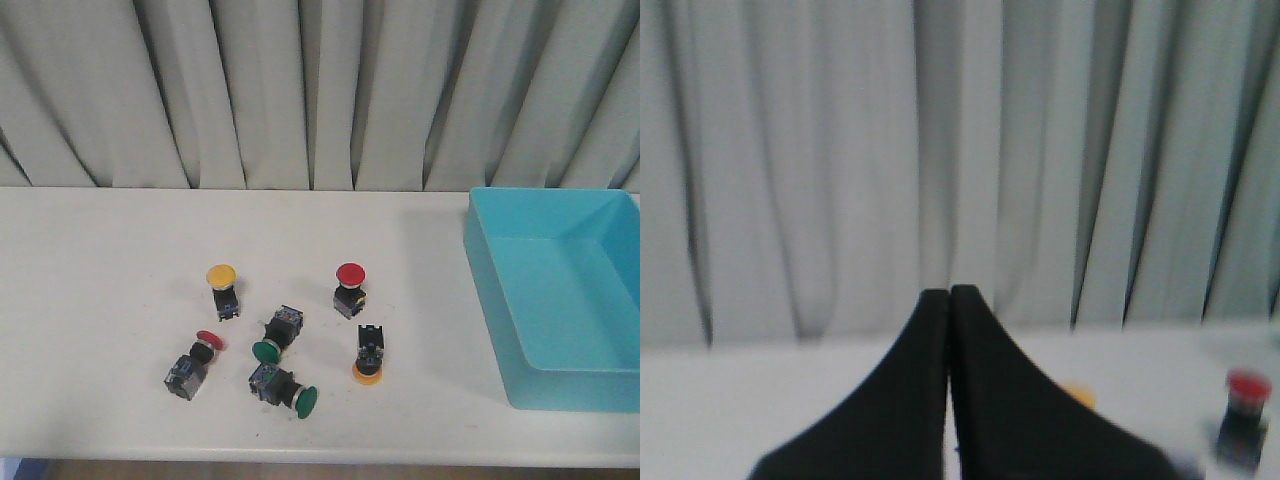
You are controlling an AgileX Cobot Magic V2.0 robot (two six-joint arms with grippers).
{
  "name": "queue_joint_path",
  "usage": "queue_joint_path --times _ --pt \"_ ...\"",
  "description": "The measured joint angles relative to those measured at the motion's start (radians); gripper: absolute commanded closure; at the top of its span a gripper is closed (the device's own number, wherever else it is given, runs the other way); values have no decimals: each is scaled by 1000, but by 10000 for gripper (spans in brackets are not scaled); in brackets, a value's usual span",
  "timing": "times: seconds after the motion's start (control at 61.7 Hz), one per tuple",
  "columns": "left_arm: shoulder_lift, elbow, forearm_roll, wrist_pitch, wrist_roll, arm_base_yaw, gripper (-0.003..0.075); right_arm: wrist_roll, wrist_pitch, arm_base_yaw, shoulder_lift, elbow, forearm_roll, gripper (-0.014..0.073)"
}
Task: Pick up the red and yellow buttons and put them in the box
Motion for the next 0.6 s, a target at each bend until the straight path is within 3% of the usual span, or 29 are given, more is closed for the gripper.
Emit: queue_joint_path --times 0.097,0.162,0.34,0.454,0.6 --pt "14 -13 7 -320 27 0 726 -19 -103 0 53 -184 -12 596" --pt "76 -91 33 -370 69 0 726 -44 -63 0 143 -348 -59 596" --pt "443 -468 120 -145 109 0 726 -26 304 0 501 -705 -163 596" --pt "673 -621 125 -10 108 0 726 3 483 0 693 -758 -162 596" --pt "913 -711 117 39 85 0 726 14 545 14 868 -757 -161 594"
